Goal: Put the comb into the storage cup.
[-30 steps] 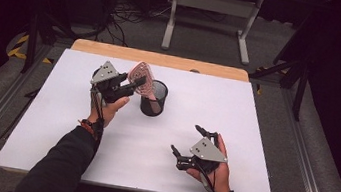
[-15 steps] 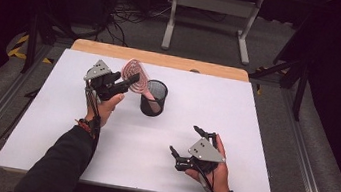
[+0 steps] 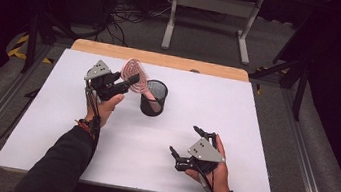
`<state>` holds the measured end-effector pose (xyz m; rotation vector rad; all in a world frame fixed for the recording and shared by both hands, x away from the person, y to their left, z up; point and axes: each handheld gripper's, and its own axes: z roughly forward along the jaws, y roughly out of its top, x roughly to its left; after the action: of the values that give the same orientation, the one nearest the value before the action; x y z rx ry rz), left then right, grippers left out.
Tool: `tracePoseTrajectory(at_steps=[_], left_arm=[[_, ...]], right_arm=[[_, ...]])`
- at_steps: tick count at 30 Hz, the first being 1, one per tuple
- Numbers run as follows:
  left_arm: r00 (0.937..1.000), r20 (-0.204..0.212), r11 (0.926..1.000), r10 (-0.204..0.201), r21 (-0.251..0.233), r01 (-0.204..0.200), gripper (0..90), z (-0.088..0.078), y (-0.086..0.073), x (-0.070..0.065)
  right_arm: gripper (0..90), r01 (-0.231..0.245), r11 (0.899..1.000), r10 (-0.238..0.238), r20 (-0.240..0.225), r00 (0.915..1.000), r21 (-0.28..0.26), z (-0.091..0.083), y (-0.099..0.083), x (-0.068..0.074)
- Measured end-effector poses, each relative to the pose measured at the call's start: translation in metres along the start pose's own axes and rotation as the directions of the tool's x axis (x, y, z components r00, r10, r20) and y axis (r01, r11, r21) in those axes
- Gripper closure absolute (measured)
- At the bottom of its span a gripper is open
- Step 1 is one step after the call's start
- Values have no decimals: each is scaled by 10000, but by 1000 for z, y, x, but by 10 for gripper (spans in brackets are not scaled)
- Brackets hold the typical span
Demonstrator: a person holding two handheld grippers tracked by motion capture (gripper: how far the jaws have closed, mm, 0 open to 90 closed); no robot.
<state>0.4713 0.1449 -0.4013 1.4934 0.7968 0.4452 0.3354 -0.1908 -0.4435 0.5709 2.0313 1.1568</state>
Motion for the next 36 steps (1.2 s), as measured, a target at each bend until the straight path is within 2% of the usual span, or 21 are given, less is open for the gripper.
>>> tracePoseTrajectory(at_steps=[5, 18, 28, 29, 36], left_arm=[[10000, 69, 9999, -2, 101, 1, 570, 0, 0, 1], [9999, 33, 9998, -122, 152, 122, 479, -2, 0, 4], [10000, -24, 9995, -53, 306, 54, 348, -2, 1, 4], [10000, -24, 9995, -53, 306, 54, 298, -2, 1, 4], [9999, -126, 9992, 78, 394, -73, 247, -1, 3, 2]], right_arm=[[54, -10, 10000, 10, -22, 10000, 20, 0, 0, 0], [54, 52, 10000, -52, -61, 10000, 84, 1, -1, 1], [54, 44, 9999, -44, -68, 10000, 90, 1, -1, 1], [54, 44, 9999, -44, -68, 10000, 90, 1, -1, 1], [54, 77, 9999, -76, -43, 10000, 82, 1, -1, 1]])
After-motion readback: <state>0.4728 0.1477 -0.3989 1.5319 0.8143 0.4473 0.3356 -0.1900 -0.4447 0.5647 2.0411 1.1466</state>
